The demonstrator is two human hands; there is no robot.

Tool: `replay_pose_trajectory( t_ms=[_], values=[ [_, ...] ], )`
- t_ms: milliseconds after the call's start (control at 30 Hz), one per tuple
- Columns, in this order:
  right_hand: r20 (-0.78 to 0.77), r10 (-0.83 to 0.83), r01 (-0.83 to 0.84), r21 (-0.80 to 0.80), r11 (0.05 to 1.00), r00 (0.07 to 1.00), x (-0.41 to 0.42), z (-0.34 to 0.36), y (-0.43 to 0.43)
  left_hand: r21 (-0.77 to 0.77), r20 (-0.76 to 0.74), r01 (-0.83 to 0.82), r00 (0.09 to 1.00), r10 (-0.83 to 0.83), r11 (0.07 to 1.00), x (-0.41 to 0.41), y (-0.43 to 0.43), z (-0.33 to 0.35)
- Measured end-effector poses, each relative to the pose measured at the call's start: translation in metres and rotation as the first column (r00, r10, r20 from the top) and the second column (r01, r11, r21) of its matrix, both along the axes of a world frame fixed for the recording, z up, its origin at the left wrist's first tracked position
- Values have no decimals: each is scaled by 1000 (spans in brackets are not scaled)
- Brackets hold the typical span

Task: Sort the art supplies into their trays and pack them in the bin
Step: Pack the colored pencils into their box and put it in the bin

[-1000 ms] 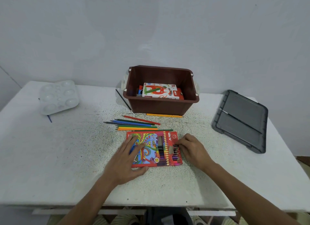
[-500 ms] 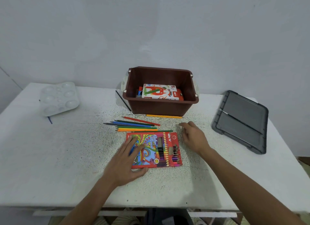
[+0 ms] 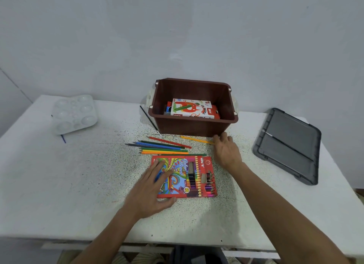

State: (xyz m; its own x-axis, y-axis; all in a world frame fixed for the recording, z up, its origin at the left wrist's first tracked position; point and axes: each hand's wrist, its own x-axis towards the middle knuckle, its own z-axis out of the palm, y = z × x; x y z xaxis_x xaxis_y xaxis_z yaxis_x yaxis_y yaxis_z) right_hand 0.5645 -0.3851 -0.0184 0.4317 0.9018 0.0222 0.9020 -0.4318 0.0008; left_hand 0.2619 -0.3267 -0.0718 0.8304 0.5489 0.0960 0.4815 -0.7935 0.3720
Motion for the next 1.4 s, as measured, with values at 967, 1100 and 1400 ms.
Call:
replay_pose_trajectory(
  t_ms=[967, 1100, 1400],
  values=[
    [40, 295, -297, 182, 937, 955, 16, -10, -106, 15, -26, -1, 1000, 1, 1000, 0, 0, -1],
    [-59, 336, -313, 246, 917, 940, -9, -16, -96, 16, -22, -3, 1000, 4, 1000, 0, 0, -1],
    [-304, 345, -226, 366, 903, 888, -49, -23, -84, 20, -10, -6, 1000, 6, 1000, 0, -1, -1]
  ],
)
